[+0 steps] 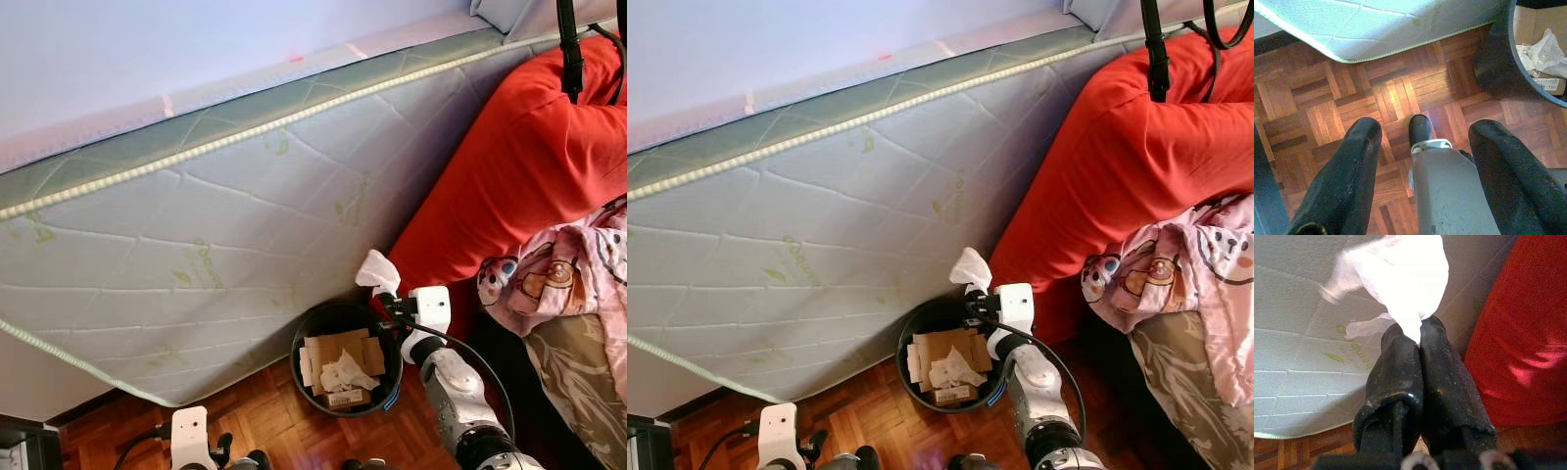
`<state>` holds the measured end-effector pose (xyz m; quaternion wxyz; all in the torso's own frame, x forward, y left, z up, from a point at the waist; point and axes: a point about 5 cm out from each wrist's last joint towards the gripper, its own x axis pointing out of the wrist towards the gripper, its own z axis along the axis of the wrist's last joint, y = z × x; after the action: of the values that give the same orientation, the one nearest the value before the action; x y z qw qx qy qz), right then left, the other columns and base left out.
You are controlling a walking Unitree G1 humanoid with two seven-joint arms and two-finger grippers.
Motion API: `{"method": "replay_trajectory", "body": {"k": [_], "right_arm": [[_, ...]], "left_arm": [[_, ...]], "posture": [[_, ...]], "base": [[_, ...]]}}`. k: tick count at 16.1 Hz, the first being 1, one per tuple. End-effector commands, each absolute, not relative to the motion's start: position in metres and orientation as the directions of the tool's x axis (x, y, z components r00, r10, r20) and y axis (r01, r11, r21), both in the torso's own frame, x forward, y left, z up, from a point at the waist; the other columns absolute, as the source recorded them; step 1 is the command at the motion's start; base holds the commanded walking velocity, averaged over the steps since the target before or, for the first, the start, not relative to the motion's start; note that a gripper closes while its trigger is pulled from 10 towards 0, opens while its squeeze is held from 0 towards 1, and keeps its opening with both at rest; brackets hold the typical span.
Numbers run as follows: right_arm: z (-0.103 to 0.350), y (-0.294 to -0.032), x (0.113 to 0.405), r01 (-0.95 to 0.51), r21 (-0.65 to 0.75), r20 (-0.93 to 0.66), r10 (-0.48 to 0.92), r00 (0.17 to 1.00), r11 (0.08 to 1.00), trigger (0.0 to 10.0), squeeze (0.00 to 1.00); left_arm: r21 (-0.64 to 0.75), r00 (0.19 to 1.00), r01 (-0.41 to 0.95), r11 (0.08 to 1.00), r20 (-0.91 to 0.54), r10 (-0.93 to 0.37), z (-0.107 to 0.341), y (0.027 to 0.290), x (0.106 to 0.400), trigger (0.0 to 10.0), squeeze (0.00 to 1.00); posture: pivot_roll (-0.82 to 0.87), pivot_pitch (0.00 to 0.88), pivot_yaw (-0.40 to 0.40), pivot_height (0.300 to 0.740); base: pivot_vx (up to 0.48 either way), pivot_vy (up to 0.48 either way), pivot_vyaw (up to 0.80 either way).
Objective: Clean up the room
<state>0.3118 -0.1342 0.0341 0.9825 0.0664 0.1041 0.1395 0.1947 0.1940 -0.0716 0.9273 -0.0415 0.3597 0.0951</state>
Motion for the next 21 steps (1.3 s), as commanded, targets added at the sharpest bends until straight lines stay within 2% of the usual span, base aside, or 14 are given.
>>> {"method": "replay_trajectory", "body": {"k": [1,7,12,15,18,21], "right_arm": [[0.029,-0.133,0.307,-0.265,0.154,-0.203,0.293,0.934,0.952,10.0,0.00],[0.032,-0.130,0.309,-0.279,0.142,-0.193,0.303,0.933,0.950,10.0,0.00],[0.032,-0.129,0.310,-0.277,0.138,-0.191,0.300,0.935,0.951,10.0,0.00],[0.035,-0.129,0.311,-0.283,0.138,-0.178,0.305,0.936,0.949,10.0,0.00],[0.042,-0.127,0.315,-0.298,0.147,-0.146,0.318,0.937,0.943,10.0,0.00],[0.049,-0.121,0.318,-0.319,0.147,-0.109,0.336,0.935,0.936,10.0,0.00]], "left_arm": [[-0.010,0.696,-0.217,0.976,-0.703,0.147,-0.077,0.196,0.185,10.0,0.00],[-0.009,0.699,-0.213,0.977,-0.700,0.146,-0.077,0.194,0.186,10.0,0.00],[-0.004,0.699,-0.207,0.978,-0.700,0.146,-0.077,0.193,0.186,10.0,0.00],[-0.050,0.761,-0.193,0.980,-0.638,0.117,-0.066,0.188,0.205,10.0,0.00],[-0.095,0.856,-0.183,0.979,-0.505,0.111,-0.043,0.185,0.236,10.0,0.00],[-0.073,0.927,-0.182,0.981,-0.347,0.146,-0.018,0.192,0.257,10.0,0.00]], "posture": [[-0.09,0.218,-0.014,0.740],[-0.09,0.217,-0.015,0.740],[-0.09,0.221,-0.014,0.740],[-0.09,0.224,-0.013,0.740],[-0.09,0.225,-0.009,0.740],[-0.09,0.228,-0.007,0.740]], "base": [[0.259,0.000,0.00],[0.256,0.000,0.00],[0.000,0.000,0.00],[0.000,0.000,0.00],[0.000,0.000,0.00],[0.000,0.000,0.00]]}}
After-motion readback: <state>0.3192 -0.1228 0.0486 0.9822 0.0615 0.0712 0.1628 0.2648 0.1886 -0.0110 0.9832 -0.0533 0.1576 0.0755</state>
